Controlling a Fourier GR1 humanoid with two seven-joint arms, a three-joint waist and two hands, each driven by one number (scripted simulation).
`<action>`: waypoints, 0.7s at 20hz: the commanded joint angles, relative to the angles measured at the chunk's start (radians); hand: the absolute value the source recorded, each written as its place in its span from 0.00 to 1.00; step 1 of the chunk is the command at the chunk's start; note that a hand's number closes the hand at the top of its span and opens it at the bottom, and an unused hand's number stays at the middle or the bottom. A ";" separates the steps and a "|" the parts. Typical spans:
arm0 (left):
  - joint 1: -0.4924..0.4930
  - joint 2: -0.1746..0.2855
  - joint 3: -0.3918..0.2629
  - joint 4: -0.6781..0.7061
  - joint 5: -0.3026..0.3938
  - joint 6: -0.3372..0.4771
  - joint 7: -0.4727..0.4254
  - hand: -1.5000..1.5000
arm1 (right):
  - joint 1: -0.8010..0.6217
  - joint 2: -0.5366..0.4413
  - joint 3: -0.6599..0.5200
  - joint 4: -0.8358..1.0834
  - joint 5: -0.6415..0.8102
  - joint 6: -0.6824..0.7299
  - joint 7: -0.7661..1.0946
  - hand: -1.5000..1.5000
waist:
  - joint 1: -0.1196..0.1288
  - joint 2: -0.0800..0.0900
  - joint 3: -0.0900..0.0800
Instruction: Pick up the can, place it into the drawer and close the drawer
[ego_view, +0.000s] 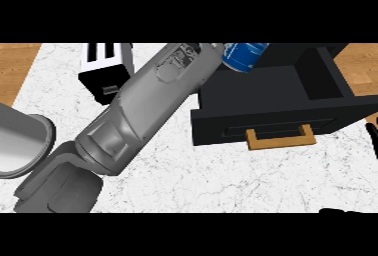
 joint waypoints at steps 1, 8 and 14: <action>-0.022 0.000 -0.042 0.036 0.021 0.036 -0.019 1.00 | 0.001 -0.030 -0.045 0.088 -0.012 0.032 -0.067 0.00 | 0.001 0.000 0.001; 0.052 0.000 -0.143 0.049 0.063 0.063 -0.081 1.00 | -0.057 -0.010 0.000 0.054 0.002 -0.002 -0.015 0.00 | -0.012 0.005 0.000; 0.012 0.000 -0.155 0.137 0.062 0.069 -0.121 1.00 | -0.044 -0.006 -0.001 0.030 -0.004 0.000 -0.019 0.00 | -0.033 0.013 0.000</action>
